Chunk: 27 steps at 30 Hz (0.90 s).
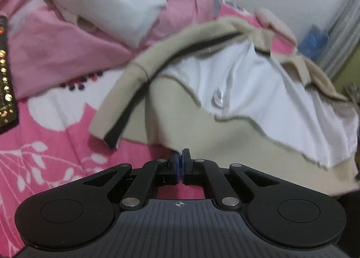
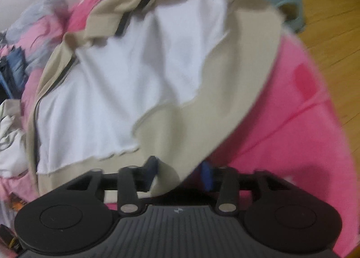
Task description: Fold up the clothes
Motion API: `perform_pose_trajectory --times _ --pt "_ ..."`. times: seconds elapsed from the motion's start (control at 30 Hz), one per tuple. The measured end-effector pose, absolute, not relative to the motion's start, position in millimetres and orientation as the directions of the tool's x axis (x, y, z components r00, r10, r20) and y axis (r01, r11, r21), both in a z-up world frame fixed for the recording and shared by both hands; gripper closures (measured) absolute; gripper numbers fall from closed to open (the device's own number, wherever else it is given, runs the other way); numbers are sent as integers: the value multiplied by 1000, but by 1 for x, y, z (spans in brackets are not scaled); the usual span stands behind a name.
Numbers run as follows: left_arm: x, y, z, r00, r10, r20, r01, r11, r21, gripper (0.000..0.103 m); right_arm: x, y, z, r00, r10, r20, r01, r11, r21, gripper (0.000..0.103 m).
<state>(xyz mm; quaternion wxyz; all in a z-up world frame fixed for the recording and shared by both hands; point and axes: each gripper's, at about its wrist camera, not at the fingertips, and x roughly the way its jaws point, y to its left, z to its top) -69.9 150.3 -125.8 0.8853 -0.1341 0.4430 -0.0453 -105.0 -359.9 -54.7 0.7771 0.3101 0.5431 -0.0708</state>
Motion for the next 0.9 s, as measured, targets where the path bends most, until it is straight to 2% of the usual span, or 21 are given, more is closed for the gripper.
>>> perform_pose_trajectory --times 0.13,0.2,0.33,0.5,0.63,0.77,0.8,0.9 --pt "-77 151 -126 572 -198 -796 -14 968 -251 100 -124 -377 -32 461 129 -878 476 799 367 56" --pt "-85 151 -121 567 -212 -796 23 970 -243 93 -126 -378 -21 499 98 -861 464 809 361 56" --pt "-105 152 -102 586 -279 -761 124 959 -256 90 -117 -370 -4 575 83 -814 392 845 363 56" --pt "-90 135 -73 659 -345 -668 234 939 -253 83 -70 -341 1 644 128 -754 246 899 363 56" --pt "-36 91 -73 662 -373 -650 289 927 -237 81 -15 -318 -16 682 193 -706 151 907 393 56" --pt "13 43 -91 677 -391 -623 344 917 -202 80 49 -295 -54 677 223 -701 143 895 423 59" --pt "24 33 -96 685 -387 -618 347 918 -191 80 61 -291 -61 680 202 -705 140 908 396 62" --pt "50 17 -114 701 -362 -614 336 928 -163 80 98 -280 -82 697 145 -702 123 941 316 62"
